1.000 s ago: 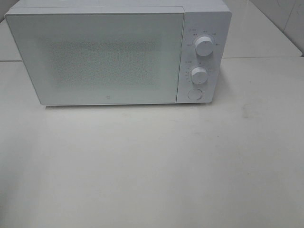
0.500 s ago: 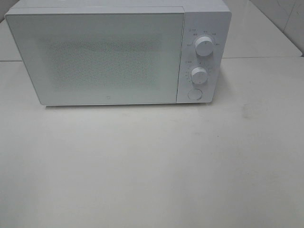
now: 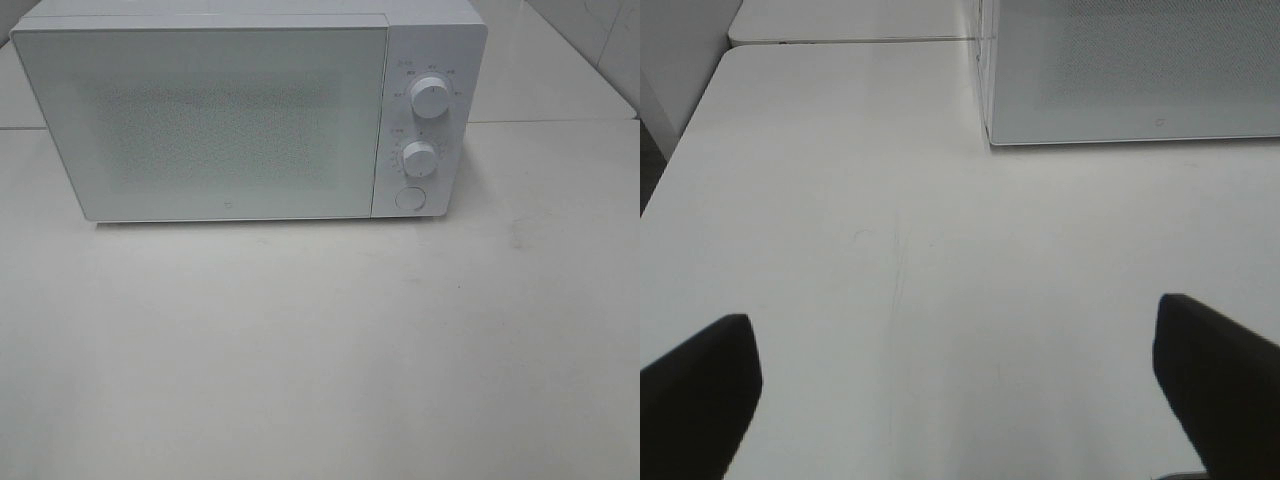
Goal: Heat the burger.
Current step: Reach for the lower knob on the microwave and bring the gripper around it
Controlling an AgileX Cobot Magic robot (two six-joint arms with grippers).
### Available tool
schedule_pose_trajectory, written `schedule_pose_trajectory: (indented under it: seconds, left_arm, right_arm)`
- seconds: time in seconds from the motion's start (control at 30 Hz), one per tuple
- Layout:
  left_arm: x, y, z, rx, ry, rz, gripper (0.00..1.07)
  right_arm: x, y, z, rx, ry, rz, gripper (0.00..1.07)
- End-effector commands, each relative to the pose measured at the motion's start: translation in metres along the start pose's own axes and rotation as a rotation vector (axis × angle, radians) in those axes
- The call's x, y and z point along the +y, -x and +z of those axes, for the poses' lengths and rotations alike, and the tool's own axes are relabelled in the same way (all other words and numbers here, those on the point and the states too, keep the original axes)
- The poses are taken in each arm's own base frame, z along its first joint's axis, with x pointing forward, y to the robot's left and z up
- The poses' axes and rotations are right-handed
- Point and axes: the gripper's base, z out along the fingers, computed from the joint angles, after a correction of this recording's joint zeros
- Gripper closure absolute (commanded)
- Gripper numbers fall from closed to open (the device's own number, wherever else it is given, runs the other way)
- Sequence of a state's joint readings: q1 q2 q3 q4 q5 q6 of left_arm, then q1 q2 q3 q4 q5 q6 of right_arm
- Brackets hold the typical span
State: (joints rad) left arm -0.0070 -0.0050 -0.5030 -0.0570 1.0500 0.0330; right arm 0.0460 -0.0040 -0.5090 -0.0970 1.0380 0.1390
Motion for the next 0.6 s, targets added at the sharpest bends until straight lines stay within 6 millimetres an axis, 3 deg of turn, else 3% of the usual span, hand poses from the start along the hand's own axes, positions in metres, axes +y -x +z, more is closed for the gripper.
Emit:
schedule_pose_trajectory:
  seconds: [0.03, 0.6]
  left_arm:
    - [-0.0007, -0.0014, -0.0027, -0.036, -0.005, -0.012, 0.06]
    - [-0.0006, -0.0013, -0.0024, -0.034, -0.005, -0.012, 0.06]
  right_arm:
    - [-0.0002, -0.0026, -0.0028, -0.025, -0.003, -0.004, 0.32]
    - [-0.0002, -0.0026, -0.0028, -0.025, -0.003, -0.004, 0.32]
